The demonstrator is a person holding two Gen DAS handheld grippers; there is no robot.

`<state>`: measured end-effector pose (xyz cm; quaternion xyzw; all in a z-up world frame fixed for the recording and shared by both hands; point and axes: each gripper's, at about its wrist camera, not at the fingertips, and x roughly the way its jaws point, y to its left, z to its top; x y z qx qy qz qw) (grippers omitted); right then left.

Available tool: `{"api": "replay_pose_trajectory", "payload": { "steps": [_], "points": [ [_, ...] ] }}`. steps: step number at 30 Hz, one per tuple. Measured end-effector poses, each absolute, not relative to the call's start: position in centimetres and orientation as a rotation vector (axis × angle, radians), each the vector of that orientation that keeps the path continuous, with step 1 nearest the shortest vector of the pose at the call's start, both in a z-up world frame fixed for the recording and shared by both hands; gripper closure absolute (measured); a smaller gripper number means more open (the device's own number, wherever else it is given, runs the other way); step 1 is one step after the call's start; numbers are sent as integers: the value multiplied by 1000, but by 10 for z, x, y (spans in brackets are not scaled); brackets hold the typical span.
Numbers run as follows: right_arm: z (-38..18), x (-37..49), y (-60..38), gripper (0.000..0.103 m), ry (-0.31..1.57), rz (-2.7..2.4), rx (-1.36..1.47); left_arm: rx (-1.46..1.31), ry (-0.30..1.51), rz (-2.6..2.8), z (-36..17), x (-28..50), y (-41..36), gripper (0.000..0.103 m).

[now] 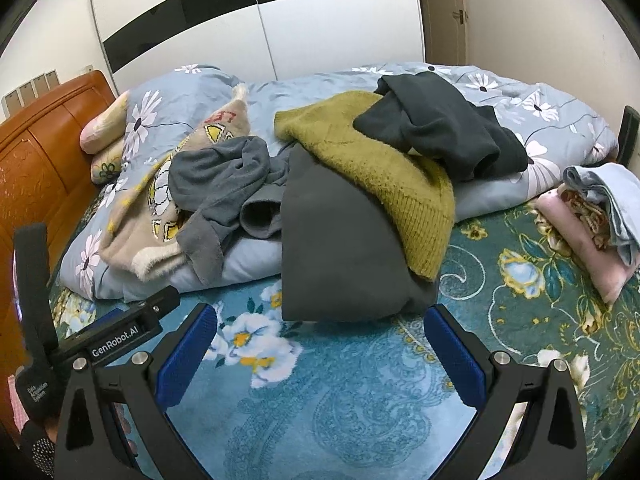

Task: Fold clothes

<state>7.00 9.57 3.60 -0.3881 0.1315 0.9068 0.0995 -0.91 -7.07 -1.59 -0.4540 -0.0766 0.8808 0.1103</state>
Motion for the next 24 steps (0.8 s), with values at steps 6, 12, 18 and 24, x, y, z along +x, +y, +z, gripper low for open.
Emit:
{"api": "replay_pose_trajectory", "payload": {
  "steps": [6, 12, 18, 24],
  "points": [
    [29, 67, 101, 0, 406, 2657, -1173, -1343, -207, 2555, -19, -10, -59, 0],
    [23, 64, 102, 0, 413, 2646, -1194, -1364, -200, 2538, -22, -13, -53, 0],
    [20, 60, 102, 0, 419, 2643, -1209, -1393, -209, 2549, -26, -18, -57, 0],
    [18, 57, 104, 0, 424, 2638, -1224, -1429, -291, 2592, -29, -27, -74, 0]
  ]
}}
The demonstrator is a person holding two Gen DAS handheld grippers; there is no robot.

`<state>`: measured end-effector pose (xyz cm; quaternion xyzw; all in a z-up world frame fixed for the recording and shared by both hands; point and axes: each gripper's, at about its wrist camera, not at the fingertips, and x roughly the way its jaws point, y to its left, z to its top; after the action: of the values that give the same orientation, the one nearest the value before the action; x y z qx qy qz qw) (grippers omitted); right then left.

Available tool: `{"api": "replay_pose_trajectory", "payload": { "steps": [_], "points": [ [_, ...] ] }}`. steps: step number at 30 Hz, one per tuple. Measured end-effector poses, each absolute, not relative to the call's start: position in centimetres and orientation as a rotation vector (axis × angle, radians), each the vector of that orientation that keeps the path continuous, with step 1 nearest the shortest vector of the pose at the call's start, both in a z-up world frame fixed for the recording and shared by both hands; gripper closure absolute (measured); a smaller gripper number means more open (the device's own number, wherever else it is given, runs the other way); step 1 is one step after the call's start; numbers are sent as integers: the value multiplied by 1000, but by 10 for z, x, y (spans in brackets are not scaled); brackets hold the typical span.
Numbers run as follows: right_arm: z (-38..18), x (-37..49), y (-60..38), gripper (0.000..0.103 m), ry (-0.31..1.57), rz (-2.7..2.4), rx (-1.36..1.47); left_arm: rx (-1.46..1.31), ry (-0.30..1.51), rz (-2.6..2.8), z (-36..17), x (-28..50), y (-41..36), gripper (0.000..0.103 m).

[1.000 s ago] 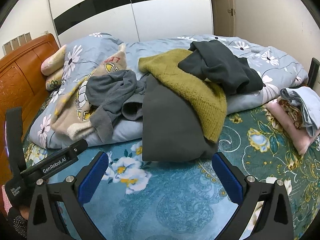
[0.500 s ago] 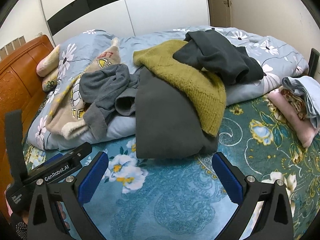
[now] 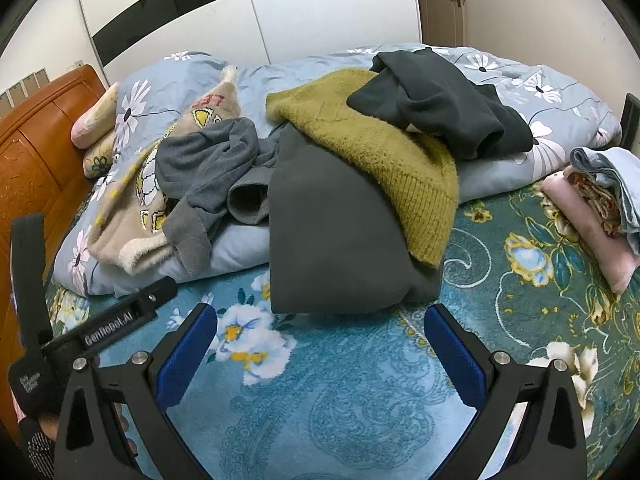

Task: Fold clothes

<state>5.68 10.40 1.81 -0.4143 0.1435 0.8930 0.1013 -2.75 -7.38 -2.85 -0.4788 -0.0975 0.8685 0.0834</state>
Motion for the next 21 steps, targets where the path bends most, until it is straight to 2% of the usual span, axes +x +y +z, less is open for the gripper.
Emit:
{"api": "replay_pose_trajectory", "payload": {
  "steps": [5, 12, 21],
  "points": [
    [18, 56, 104, 0, 423, 2641, -1231, -1412, -284, 2588, -24, -31, -72, 0],
    [17, 64, 122, 0, 441, 2619, -1231, -1344, -211, 2457, -4, -45, -19, 0],
    [12, 110, 198, 0, 503, 2462, -1136, -1289, 30, 2165, 33, -105, 176, 0]
  ]
}}
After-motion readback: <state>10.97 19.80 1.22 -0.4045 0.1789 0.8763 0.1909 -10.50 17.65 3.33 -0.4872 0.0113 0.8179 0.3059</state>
